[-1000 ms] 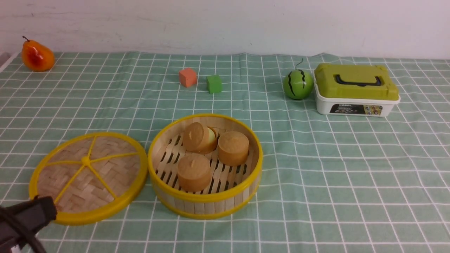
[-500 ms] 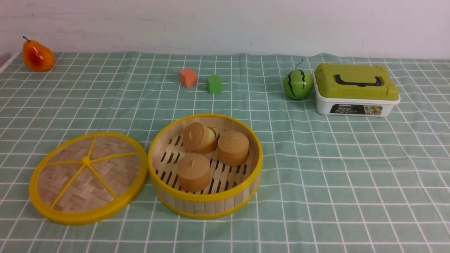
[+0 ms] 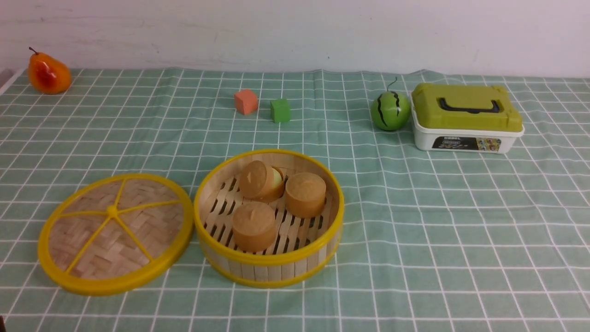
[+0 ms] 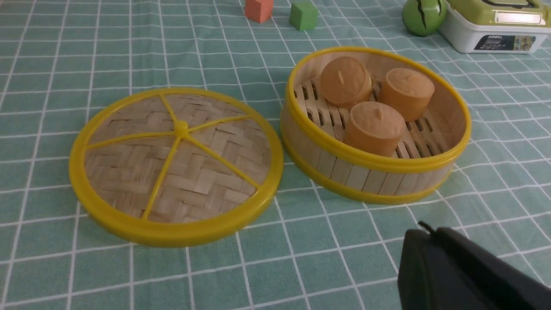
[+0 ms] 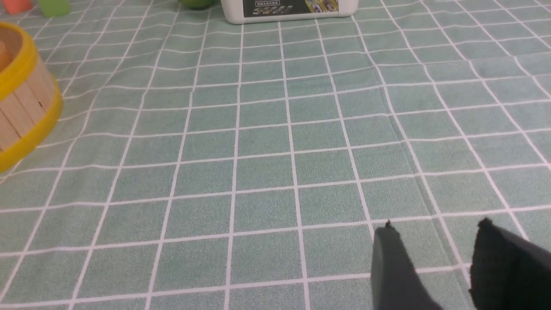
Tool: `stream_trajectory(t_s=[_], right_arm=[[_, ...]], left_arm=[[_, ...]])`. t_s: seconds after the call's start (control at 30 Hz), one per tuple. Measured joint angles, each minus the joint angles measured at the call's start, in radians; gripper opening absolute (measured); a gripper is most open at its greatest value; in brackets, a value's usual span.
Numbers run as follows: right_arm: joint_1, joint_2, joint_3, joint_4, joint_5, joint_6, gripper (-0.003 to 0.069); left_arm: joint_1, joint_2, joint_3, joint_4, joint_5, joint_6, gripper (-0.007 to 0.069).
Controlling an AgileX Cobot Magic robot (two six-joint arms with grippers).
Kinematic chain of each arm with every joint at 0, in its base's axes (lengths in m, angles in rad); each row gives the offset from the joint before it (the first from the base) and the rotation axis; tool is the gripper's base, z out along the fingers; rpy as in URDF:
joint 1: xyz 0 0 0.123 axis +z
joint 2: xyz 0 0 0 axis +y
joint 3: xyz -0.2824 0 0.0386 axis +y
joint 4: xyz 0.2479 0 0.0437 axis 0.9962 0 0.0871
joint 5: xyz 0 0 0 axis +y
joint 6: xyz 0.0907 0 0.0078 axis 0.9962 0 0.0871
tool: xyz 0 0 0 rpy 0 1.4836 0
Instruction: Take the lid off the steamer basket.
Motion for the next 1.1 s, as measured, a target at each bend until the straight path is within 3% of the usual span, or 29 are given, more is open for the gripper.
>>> stream_trajectory(t_s=[0.1, 0.2, 0.3, 0.47, 0.63, 0.77, 1.1], right_arm=[[0.000, 0.000, 0.000, 0.000, 0.000, 0.000, 0.0242], [0.000, 0.000, 0.000, 0.000, 0.000, 0.000, 0.0242], [0.000, 0.000, 0.000, 0.000, 0.000, 0.000, 0.0242], [0.000, 0.000, 0.000, 0.000, 0.000, 0.000, 0.0242], [0.000, 0.000, 0.000, 0.000, 0.000, 0.000, 0.0242], [0.000, 0.000, 0.000, 0.000, 0.000, 0.000, 0.0242], [0.000, 0.000, 0.000, 0.000, 0.000, 0.000, 0.0242]], left_arm=[[0.000, 0.000, 0.065, 0.041, -0.107, -0.034, -0.0013], [0.000, -0.004, 0.138, 0.135, -0.259, -0.142, -0.0013], [0.000, -0.067, 0.243, 0.304, -0.401, -0.363, -0.0013], [0.000, -0.162, 0.382, 0.442, -0.424, -0.543, -0.0009], [0.002, -0.170, 0.458, 0.402, -0.350, -0.556, -0.0006], [0.026, -0.170, 0.463, 0.339, -0.321, -0.495, -0.0002], [0.081, -0.170, 0.463, 0.322, -0.315, -0.452, 0.0002]])
